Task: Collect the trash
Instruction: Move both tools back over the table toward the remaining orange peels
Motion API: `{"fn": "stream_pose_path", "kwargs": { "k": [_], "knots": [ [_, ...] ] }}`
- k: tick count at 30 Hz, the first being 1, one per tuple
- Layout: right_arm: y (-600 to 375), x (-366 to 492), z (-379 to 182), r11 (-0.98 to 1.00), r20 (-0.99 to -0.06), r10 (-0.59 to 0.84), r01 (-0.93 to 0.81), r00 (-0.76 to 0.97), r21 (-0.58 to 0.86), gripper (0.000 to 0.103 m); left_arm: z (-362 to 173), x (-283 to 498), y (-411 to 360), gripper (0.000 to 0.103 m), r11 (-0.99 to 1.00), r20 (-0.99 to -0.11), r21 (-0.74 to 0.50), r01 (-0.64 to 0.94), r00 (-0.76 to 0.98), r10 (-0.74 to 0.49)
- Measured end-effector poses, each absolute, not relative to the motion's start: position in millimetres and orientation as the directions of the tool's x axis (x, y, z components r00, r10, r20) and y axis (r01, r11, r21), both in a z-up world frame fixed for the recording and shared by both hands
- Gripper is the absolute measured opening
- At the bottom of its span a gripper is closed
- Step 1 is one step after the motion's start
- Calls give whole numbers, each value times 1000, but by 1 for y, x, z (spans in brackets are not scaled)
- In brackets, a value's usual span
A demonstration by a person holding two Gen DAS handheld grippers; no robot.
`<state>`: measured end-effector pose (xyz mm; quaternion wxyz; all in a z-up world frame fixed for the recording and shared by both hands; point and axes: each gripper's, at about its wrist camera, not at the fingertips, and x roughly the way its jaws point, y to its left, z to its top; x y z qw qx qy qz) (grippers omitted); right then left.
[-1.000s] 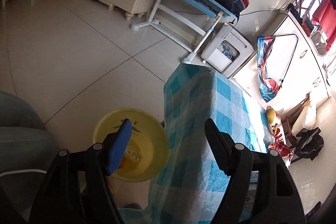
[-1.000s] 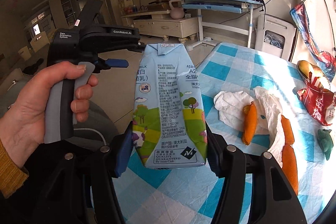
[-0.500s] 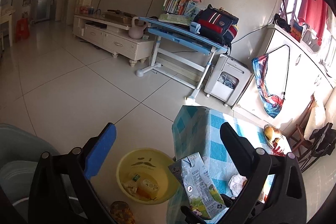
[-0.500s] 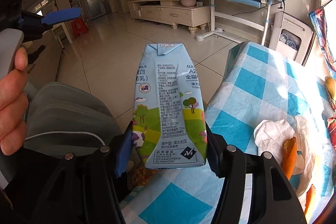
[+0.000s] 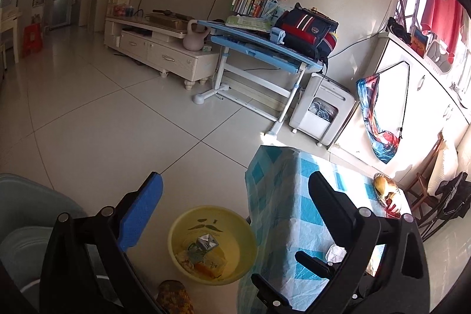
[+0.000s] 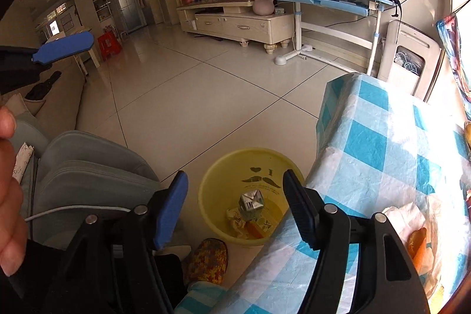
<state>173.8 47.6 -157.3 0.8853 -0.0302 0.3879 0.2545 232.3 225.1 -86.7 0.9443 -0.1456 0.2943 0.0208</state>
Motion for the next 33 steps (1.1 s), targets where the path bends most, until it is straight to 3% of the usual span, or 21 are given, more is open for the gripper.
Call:
{"fn": "stream_pose_path", "kwargs": {
  "k": [9, 13, 19, 22, 28, 33],
  "knots": [
    [-13, 75, -152, 900, -656, 352, -435, 668, 40, 70, -99, 237, 193, 96, 980, -599, -196, -46, 797, -82],
    [-44, 47, -158, 932, -636, 311, -358, 706, 57, 70, -108, 240, 167, 96, 990, -623, -136, 20, 776, -101],
    [-83, 62, -166, 960, -648, 276, -233, 710, 153, 70, -128, 242, 130, 96, 991, -676, -69, 113, 726, -130],
    [-98, 66, -169, 951, -641, 307, -215, 703, 220, 65, -138, 243, 117, 96, 989, -698, -35, 145, 705, -128],
    [-92, 97, -161, 937, -635, 349, -242, 690, 252, 57, -145, 245, 114, 96, 985, -718, -77, 157, 677, -164],
    [-91, 145, -176, 944, -696, 328, -194, 639, 267, 50, -144, 246, 121, 96, 984, -716, -97, 147, 676, -172]
  ]
}}
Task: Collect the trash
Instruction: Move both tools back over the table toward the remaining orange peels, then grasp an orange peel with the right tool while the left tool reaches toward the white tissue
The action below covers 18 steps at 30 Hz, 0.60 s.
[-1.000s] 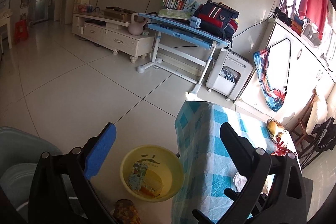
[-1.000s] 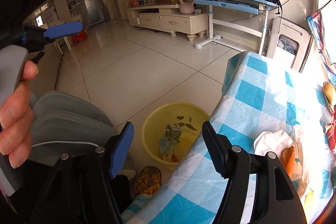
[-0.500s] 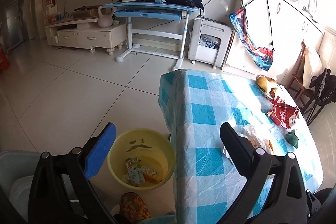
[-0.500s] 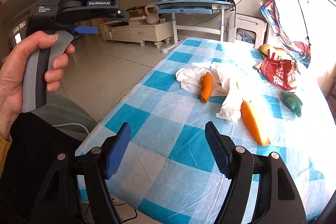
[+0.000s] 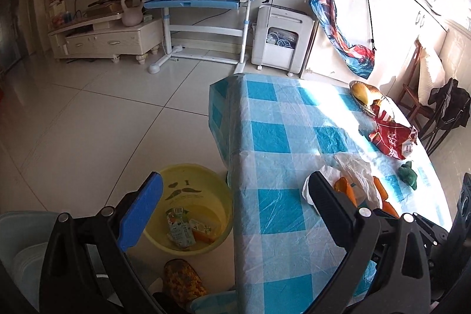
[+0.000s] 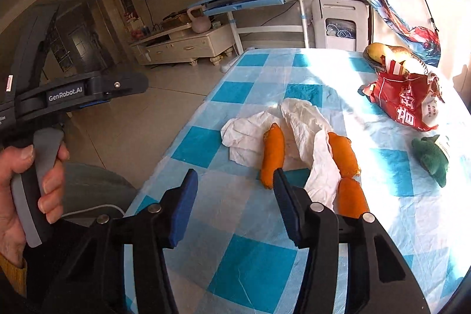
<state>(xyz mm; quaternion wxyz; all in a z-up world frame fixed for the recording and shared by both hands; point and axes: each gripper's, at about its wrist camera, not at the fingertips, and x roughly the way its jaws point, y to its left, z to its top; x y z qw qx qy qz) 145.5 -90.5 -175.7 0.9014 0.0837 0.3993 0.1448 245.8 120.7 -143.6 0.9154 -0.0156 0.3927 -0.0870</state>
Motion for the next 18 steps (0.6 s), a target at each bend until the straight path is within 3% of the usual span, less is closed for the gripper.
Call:
{"fn": "stream_pose_path", "kwargs": {
  "k": [4, 8, 18],
  "knots": [
    [-95, 170, -189, 954, -736, 295, -145, 609, 262, 44, -141, 248, 122, 96, 982, -714, -110, 151, 676, -184],
    [-100, 173, -196, 955, -755, 291, -130, 587, 267, 20, -142, 250, 116, 96, 979, -719, -108, 171, 667, -195],
    [-106, 101, -188, 955, -776, 296, -190, 557, 228, 17, -180, 268, 65, 96, 960, -778, -42, 277, 593, -206]
  ]
}}
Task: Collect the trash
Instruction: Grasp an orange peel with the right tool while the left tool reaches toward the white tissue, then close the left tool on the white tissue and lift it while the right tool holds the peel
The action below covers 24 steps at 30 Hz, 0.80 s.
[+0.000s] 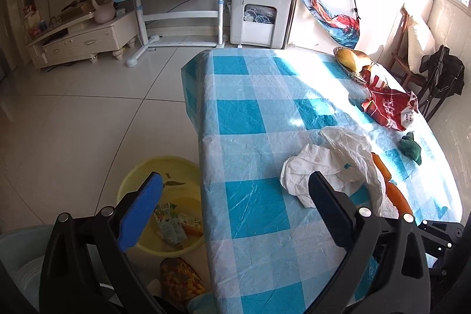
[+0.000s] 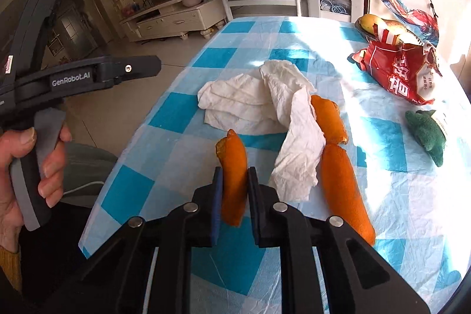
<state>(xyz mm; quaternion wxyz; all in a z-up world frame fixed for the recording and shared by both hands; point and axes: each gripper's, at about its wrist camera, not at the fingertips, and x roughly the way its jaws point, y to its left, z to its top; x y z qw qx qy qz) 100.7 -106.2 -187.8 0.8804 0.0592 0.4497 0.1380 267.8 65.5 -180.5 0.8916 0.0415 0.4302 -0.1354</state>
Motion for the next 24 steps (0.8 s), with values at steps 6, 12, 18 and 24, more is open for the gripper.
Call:
{"fn": "stream_pose_path", "kwargs": {
  "k": [6, 12, 18, 24],
  "knots": [
    [-120, 86, -194, 949, -776, 313, -163, 548, 268, 17, -205, 276, 22, 96, 936, -804, -17, 352, 552, -222],
    [-126, 88, -194, 940, -766, 341, -173, 545, 295, 17, -221, 279, -8, 96, 913, -817, 8, 407, 530, -229],
    [-127, 92, -195, 936, -763, 351, -181, 542, 302, 17, -226, 277, -21, 70, 892, -815, -15, 452, 512, -273],
    [-126, 91, -195, 937, -761, 347, -181, 548, 298, 17, -217, 267, -18, 9, 872, -814, -67, 486, 478, -329]
  ]
}}
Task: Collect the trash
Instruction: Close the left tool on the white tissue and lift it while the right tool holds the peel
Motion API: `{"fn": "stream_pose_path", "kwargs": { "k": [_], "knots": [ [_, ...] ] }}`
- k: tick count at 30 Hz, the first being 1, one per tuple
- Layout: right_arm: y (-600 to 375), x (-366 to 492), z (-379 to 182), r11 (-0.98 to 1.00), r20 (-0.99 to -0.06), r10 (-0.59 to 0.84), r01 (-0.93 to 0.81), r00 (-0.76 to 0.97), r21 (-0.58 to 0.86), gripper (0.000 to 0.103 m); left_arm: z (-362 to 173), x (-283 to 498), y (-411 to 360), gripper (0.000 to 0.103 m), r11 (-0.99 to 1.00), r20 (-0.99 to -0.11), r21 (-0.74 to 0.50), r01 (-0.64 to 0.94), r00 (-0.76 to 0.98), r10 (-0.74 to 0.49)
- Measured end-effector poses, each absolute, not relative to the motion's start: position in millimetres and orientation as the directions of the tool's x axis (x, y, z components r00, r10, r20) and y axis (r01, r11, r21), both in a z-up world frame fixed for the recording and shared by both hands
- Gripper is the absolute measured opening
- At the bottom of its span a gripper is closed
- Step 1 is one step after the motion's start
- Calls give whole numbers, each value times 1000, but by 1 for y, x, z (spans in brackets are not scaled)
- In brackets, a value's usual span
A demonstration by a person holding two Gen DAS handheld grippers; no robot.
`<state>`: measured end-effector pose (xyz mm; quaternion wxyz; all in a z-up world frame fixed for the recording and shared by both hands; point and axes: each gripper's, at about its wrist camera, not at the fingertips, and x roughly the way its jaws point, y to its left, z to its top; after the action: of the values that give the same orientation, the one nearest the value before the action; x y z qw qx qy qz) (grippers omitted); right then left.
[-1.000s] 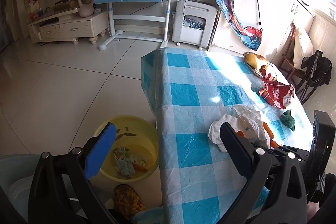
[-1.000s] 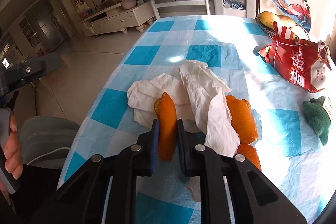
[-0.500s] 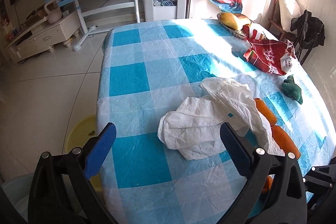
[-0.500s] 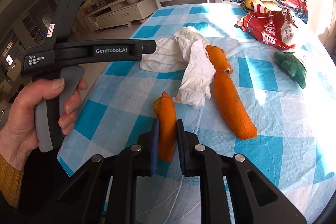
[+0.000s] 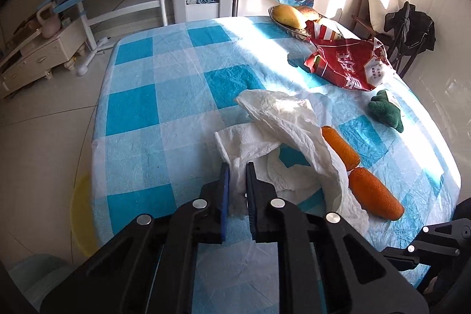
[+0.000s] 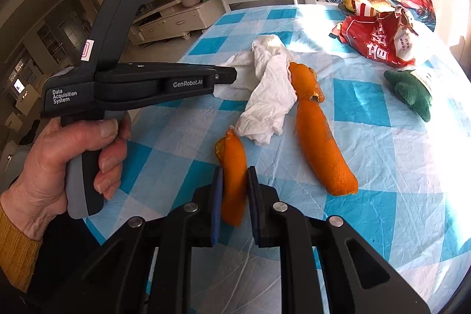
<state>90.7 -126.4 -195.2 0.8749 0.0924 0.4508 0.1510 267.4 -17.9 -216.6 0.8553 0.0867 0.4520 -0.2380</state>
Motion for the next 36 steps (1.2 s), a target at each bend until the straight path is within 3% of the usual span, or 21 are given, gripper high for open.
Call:
{"fn": "stream_pose_path", "kwargs": {
  "k": [8, 15, 17, 19, 22, 24, 27, 29, 30, 31, 32, 36],
  "knots": [
    [-124, 82, -194, 944, -762, 329, -167, 557, 285, 17, -158, 218, 12, 7, 855, -737, -7, 518, 576, -355],
    [-120, 80, -193, 952, -767, 305, -161, 565, 260, 17, -196, 221, 48, 9, 867, -849, -64, 495, 429, -308],
    [-119, 80, -193, 953, -767, 301, -156, 566, 258, 18, -206, 221, 50, 22, 867, -865, -65, 494, 406, -296],
    [-119, 79, -194, 954, -764, 298, -150, 572, 260, 18, -204, 218, 49, 57, 871, -854, -21, 490, 445, -271],
    [-119, 76, -194, 955, -760, 296, -151, 579, 257, 20, -198, 212, 43, 78, 865, -830, 62, 499, 507, -233],
    [-119, 76, -194, 955, -759, 297, -156, 580, 254, 20, -203, 212, 38, 80, 855, -835, 97, 509, 510, -209],
    [-118, 75, -194, 955, -758, 296, -160, 581, 250, 20, -215, 212, 27, 79, 833, -853, 102, 544, 479, -208],
    [-117, 76, -194, 956, -758, 292, -164, 583, 242, 20, -218, 213, 25, 59, 824, -858, 23, 566, 435, -275],
    [-116, 76, -193, 956, -759, 292, -166, 583, 241, 20, -217, 214, 25, 42, 831, -857, 9, 556, 433, -281],
    [-117, 76, -193, 956, -758, 294, -167, 582, 242, 20, -216, 214, 24, 17, 831, -857, -2, 557, 428, -288],
    [-117, 76, -193, 955, -757, 296, -167, 583, 245, 20, -215, 215, 25, 12, 832, -858, -33, 554, 411, -308],
    [-119, 76, -193, 951, -747, 308, -160, 589, 266, 19, -205, 215, 35, 9, 848, -831, -69, 526, 440, -341]
  ]
}}
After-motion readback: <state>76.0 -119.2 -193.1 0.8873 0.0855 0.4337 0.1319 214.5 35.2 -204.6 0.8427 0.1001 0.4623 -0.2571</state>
